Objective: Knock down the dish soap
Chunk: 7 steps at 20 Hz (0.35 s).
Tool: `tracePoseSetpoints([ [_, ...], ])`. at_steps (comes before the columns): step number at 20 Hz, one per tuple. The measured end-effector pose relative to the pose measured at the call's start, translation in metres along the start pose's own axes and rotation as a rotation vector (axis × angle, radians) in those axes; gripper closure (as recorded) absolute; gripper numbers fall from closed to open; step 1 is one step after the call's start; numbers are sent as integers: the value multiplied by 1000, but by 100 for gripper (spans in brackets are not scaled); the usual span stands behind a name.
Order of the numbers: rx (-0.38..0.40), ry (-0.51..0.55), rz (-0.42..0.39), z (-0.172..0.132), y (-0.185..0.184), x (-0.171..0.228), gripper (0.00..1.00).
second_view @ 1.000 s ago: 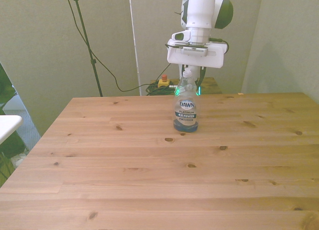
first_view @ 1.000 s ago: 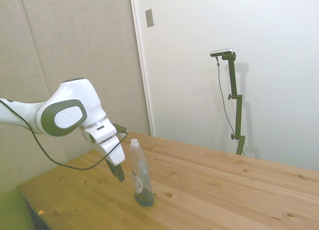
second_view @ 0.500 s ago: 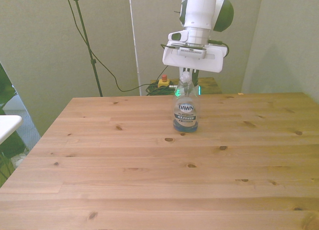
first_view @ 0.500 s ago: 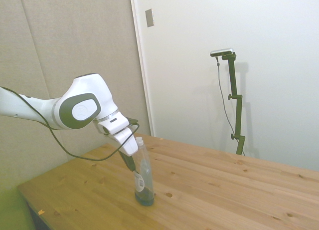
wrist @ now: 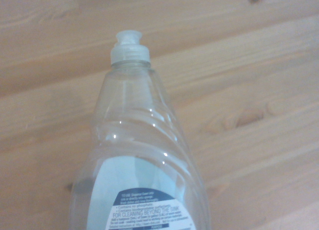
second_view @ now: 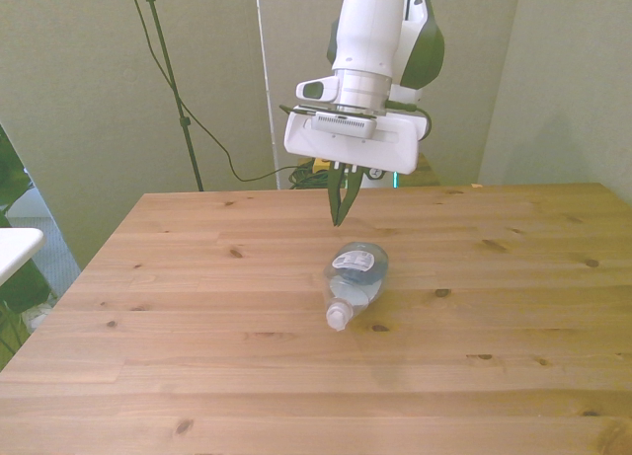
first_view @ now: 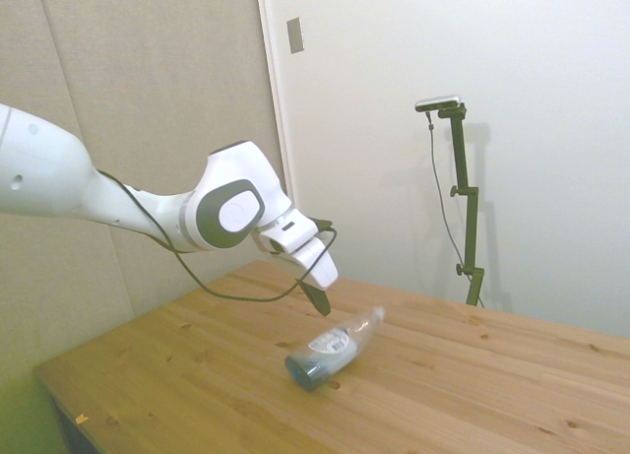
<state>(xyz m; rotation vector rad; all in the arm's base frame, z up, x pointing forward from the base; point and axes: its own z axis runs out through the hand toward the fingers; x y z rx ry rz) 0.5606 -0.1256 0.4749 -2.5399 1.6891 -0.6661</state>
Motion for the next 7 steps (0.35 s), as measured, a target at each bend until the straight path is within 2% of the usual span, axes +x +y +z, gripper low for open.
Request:
tracePoseSetpoints([
  [4,35,44,24,18,-18,28,100],
  [7,43,64,45,47,-39,38,100],
])
